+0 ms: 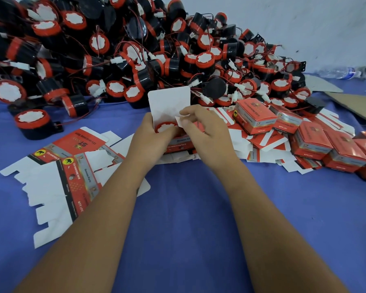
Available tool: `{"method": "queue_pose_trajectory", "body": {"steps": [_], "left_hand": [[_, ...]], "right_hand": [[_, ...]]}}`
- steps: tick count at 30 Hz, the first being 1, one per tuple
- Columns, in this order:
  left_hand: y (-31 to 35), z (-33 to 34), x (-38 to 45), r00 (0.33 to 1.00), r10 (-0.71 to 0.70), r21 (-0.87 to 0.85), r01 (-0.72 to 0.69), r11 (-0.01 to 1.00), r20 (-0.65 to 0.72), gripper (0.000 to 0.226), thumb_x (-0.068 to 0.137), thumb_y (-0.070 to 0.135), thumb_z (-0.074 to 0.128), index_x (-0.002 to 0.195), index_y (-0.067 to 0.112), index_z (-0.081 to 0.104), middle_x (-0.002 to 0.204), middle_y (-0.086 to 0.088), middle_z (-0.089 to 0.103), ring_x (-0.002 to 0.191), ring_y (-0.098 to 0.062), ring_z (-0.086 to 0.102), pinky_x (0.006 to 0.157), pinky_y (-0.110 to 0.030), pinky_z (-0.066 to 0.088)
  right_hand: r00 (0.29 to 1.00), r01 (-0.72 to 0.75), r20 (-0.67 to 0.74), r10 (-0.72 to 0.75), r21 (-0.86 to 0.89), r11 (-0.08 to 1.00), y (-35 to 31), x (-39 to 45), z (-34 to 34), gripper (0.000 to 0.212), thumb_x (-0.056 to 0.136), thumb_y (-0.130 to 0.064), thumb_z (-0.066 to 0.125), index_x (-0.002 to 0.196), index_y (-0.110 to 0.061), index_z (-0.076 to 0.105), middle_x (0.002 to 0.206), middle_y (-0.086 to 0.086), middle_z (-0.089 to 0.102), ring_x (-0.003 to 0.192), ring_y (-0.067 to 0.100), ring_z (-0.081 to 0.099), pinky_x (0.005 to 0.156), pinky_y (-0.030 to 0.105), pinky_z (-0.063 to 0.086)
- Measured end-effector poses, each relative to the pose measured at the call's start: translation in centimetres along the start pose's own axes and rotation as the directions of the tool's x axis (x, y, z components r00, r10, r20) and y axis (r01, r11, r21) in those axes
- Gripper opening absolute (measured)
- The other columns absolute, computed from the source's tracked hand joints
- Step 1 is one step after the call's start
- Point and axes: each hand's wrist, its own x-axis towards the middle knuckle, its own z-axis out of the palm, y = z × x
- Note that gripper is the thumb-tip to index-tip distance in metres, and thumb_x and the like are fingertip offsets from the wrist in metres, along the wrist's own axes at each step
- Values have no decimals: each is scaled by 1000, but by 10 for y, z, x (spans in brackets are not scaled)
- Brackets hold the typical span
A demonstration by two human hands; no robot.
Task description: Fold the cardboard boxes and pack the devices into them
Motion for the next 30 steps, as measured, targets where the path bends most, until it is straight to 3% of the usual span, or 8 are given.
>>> {"method": "queue_pose_trajectory", "body": {"steps": [5, 10, 14, 18, 22, 25, 28, 30], "left_hand": [[4, -3, -1, 984, -133, -293, 162, 942, 116, 48, 81, 57, 43, 113, 30, 66, 105, 2, 75, 99, -19, 72, 87, -41, 55], [4, -3, 1, 993, -71, -288, 97, 953, 99, 33, 100, 40, 34, 112, 35, 64, 89, 15, 76, 82, -4, 73, 60, -19, 56], [1, -6, -1, 988, -26, -129, 46, 991, 149, 35, 89, 40, 56, 123, 45, 49, 108, 23, 66, 103, -2, 64, 83, -25, 50], [1, -5, 1, 996, 68, -18, -69, 997, -60, 29, 92, 20, 66, 111, 41, 59, 118, 8, 59, 124, -23, 53, 102, -42, 46], [1, -8, 1, 979, 178, -68, -185, 980, -99, 31, 89, 6, 69, 87, 37, 66, 106, 6, 67, 105, -15, 63, 83, -25, 53], [4, -14, 0, 992, 49, -251, -78, 965, -119, 33, 93, 0, 58, 87, 28, 74, 94, 8, 74, 92, -11, 68, 70, -17, 55], [5, -23, 3, 998, -9, -466, -24, 884, -68, 36, 95, 4, 45, 90, 17, 78, 102, 2, 76, 101, -13, 69, 77, -18, 54], [7, -22, 1, 999, 42, -326, -39, 944, 3, 31, 96, 9, 49, 96, 20, 78, 117, 3, 72, 106, -2, 65, 79, -10, 50]], "right_hand": [[997, -72, -17, 72, -25, 997, 0, 3, 5, 25, 94, -10, 57, 116, -21, 59, 90, -15, 62, 100, 12, 56, 84, 32, 50], [987, -148, -52, 155, 116, 982, -3, 4, 8, 54, 87, -3, 63, 127, -28, 37, 99, -7, 49, 96, 8, 52, 77, 18, 44], [990, -120, -53, 131, 183, 976, -1, 4, 4, 70, 85, -3, 65, 140, -33, 34, 114, -26, 47, 108, -2, 50, 88, 13, 46], [999, -47, -11, 49, 144, 988, 3, 5, 1, 37, 83, -3, 65, 102, -34, 56, 91, -39, 56, 92, -17, 50, 76, -1, 37], [999, 32, -33, -30, 51, 998, 8, 4, 3, 22, 83, -1, 62, 92, -21, 65, 88, -23, 59, 94, 5, 56, 82, 21, 48], [1000, -17, -16, 18, 67, 998, 11, 2, 1, 24, 87, 0, 55, 95, -20, 66, 95, -27, 58, 100, 4, 55, 86, 29, 50], [986, -168, 40, 164, 250, 953, 8, -1, -3, 29, 83, -12, 43, 88, -25, 69, 105, -24, 62, 108, 5, 56, 93, 41, 52], [981, -193, 67, 181, 309, 931, 7, -2, -6, 29, 81, -22, 42, 85, -28, 71, 108, -19, 65, 108, 3, 57, 95, 41, 51]]}}
